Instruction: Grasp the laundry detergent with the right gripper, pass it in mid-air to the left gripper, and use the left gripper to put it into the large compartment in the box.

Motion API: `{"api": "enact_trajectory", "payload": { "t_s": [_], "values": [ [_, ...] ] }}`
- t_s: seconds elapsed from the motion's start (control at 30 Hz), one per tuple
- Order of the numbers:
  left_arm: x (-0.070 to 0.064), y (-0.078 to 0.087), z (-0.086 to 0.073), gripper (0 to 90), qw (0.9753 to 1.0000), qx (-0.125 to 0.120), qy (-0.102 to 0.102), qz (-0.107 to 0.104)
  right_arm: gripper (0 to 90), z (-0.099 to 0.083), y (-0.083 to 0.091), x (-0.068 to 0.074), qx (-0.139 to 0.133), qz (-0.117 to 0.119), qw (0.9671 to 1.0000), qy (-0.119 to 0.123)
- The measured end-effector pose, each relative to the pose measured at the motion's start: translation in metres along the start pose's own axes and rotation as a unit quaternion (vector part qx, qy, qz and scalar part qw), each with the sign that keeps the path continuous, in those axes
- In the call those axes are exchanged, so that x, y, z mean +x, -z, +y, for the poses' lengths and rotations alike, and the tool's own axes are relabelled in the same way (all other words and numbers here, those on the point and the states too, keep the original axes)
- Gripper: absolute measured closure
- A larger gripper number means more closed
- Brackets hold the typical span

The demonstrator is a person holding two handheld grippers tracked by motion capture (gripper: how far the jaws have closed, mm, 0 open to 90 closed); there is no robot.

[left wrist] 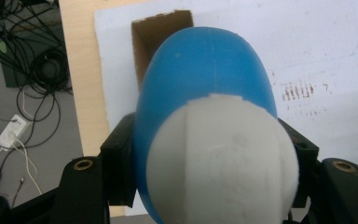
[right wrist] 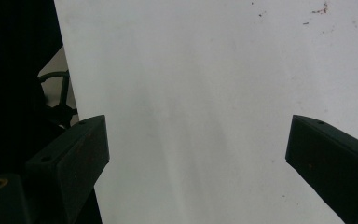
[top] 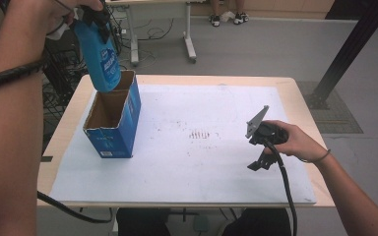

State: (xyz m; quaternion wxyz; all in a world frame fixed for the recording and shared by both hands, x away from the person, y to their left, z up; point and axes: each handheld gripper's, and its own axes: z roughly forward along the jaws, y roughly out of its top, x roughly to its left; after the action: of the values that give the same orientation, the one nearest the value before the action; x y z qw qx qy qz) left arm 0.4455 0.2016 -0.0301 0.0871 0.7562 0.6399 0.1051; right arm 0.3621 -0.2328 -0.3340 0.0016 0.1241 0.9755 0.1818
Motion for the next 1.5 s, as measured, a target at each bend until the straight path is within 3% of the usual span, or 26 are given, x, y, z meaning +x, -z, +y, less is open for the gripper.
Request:
{"api": "enact_trajectory", "payload": {
  "t_s": [0.5, 1.0, 1.5],
  "values": [
    [0.014, -0.025, -0.006, 37.8, 0.9996, 0.012, 0.024, -0.001, 6.0, 0.005, -0.002, 0.000, 0.005, -0.002, 1.0000, 0.004],
    [0.020, -0.056, -0.013, 37.8, 0.9991, 0.030, 0.029, -0.005, 6.1, 0.008, -0.005, 0.001, 0.009, 0.000, 0.9999, 0.005],
    [0.022, -0.098, -0.020, 37.8, 0.9979, 0.049, 0.041, -0.003, 6.1, 0.006, -0.004, 0.001, 0.009, 0.001, 0.9999, 0.004]
  ]
}}
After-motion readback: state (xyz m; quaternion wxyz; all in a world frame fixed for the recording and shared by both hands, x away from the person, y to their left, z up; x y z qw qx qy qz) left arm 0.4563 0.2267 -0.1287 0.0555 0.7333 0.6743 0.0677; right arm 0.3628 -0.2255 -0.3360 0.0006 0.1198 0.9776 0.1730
